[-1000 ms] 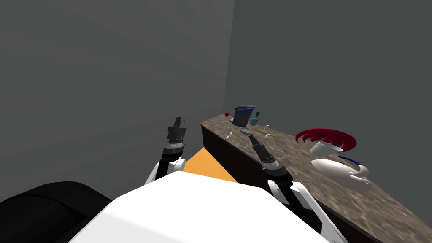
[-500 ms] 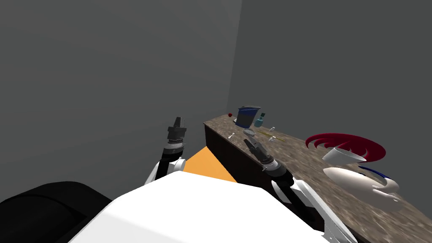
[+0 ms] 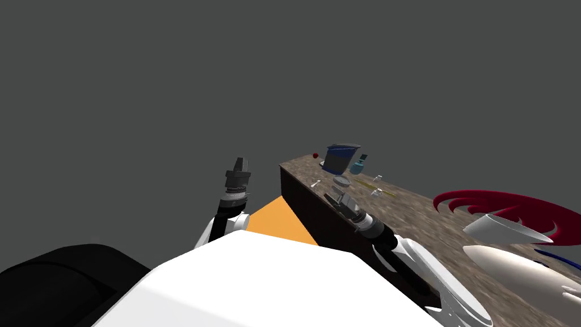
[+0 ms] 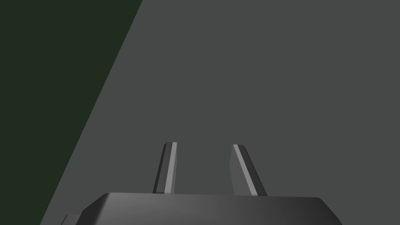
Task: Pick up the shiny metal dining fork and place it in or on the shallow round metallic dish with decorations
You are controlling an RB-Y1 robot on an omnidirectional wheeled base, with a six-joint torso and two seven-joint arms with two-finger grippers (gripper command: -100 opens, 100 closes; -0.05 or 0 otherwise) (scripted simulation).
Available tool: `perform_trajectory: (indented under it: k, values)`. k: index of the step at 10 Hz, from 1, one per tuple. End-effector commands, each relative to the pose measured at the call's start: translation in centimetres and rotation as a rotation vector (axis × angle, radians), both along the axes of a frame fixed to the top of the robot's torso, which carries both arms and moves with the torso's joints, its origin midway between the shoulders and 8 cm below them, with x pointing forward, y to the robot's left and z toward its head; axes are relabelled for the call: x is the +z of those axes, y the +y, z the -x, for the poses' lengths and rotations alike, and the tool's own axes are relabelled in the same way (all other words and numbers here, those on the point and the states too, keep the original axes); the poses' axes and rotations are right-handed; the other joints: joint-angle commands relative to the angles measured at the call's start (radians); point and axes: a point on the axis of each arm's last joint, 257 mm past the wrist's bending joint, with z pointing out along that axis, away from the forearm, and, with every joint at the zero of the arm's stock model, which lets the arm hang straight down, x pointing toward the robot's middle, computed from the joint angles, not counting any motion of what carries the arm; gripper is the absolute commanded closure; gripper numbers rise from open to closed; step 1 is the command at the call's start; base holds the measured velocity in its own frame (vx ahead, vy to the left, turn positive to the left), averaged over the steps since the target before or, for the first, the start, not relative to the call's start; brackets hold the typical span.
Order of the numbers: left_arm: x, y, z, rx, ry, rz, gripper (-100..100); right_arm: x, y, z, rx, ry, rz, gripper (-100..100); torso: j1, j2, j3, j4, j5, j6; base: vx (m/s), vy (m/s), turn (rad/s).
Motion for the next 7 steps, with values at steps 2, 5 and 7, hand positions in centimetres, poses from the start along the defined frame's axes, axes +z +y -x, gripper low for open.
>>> perform_trajectory:
  k: [2,5,7]
  values:
    - [0.0,0.0,0.0,0.0,0.0,0.0,0,-2.4,-0.2,-0.1,0.021,-0.009,0.15,-100,0.0,0.0,0.0,0.0,0.0,0.001,-0.014,-0.028,0.161]
    - [0.0,0.0,0.0,0.0,0.0,0.0,0,-4.6,-0.6,-0.1,0.035,-0.013,0.275,-100,0.0,-0.001,0.0,0.0,0.0,0.0,-0.012,-0.024,0.178]
    - [0.0,0.0,0.0,0.0,0.0,0.0,0,-6.4,-1.3,-0.1,0.051,-0.015,0.378,-100,0.001,-0.001,-0.001,0.0,0.0,0.0,0.0,-0.018,0.177]
